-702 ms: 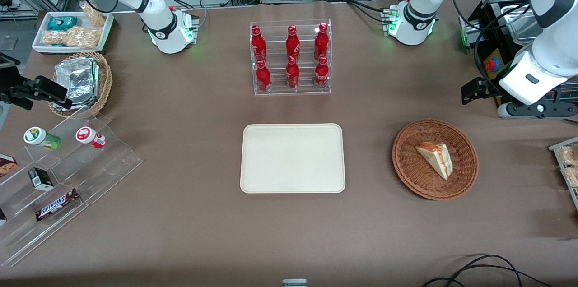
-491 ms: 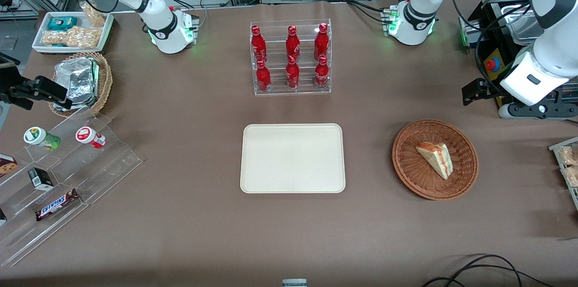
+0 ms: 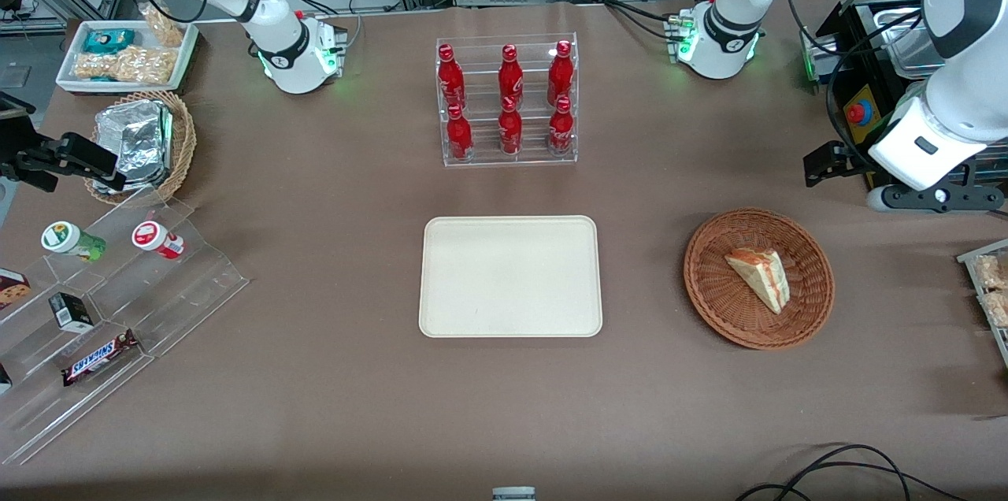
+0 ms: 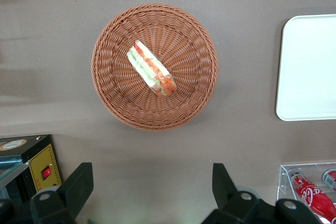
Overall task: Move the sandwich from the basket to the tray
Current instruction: 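Move the left gripper from rest toward the sandwich in the wicker basket, then lower the open left gripper around the wrapped sandwich and close it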
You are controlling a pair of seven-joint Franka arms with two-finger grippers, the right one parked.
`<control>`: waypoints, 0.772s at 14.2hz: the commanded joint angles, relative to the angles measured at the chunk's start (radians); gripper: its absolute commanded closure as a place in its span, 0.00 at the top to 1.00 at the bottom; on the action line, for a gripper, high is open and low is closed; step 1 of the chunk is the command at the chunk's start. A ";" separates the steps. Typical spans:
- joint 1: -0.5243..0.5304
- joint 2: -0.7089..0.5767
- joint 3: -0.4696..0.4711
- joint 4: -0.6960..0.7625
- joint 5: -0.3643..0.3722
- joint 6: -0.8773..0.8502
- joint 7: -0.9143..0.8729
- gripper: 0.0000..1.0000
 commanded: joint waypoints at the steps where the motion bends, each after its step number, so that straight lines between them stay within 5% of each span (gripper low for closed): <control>1: 0.002 0.030 -0.004 0.003 0.011 -0.023 -0.016 1.00; 5: 0.005 0.122 -0.004 -0.028 0.011 0.018 -0.019 1.00; 11: 0.030 0.176 0.001 -0.223 0.011 0.337 -0.058 1.00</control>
